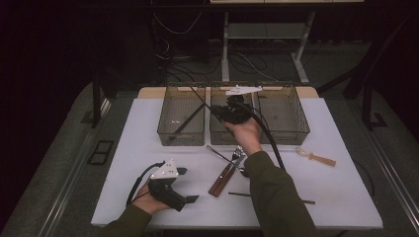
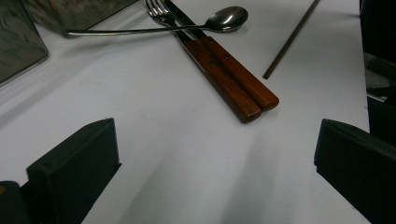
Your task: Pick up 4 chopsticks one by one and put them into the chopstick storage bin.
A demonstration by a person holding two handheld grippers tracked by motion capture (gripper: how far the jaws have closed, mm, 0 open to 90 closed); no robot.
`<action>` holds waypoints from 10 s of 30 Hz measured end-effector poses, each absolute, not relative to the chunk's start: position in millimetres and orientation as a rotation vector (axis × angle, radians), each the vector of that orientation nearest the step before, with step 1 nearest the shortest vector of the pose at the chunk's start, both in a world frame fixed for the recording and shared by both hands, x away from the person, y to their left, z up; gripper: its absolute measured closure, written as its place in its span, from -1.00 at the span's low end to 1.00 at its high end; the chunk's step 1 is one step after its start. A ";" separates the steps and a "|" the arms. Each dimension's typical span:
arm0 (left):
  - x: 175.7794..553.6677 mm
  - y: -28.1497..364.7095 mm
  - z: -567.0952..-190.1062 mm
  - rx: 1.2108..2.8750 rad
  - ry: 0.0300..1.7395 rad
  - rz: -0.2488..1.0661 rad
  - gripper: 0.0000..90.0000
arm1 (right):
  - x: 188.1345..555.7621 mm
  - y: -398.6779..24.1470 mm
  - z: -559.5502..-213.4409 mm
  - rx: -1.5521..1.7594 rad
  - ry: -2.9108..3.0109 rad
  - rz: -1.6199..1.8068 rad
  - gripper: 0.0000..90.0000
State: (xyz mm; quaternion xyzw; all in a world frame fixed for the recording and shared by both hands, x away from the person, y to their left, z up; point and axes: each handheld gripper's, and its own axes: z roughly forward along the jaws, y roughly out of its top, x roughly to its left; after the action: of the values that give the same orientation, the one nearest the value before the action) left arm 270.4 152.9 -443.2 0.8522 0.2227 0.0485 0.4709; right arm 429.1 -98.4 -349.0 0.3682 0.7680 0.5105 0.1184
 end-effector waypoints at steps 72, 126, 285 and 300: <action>272.1 155.5 -444.2 2.067 0.595 0.106 -1.00 | 390.7 -138.6 -361.1 0.801 2.534 1.417 -0.38; 271.9 155.6 -443.8 2.077 0.598 0.096 -1.00 | 260.1 -273.5 -441.5 0.629 2.887 1.045 0.80; 271.6 156.2 -440.8 2.057 0.556 0.102 -1.00 | 439.0 -51.6 -361.9 1.022 2.315 1.448 -0.29; 270.2 155.8 -441.2 2.055 0.572 0.099 -1.00 | 400.0 -109.8 -359.6 0.851 2.396 1.492 -0.41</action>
State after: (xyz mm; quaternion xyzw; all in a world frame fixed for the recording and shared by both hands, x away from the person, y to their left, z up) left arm 270.2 155.8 -441.2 0.8432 0.2348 0.0406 0.4819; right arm 400.0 -109.8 -359.6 0.2874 0.8089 0.5038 0.0964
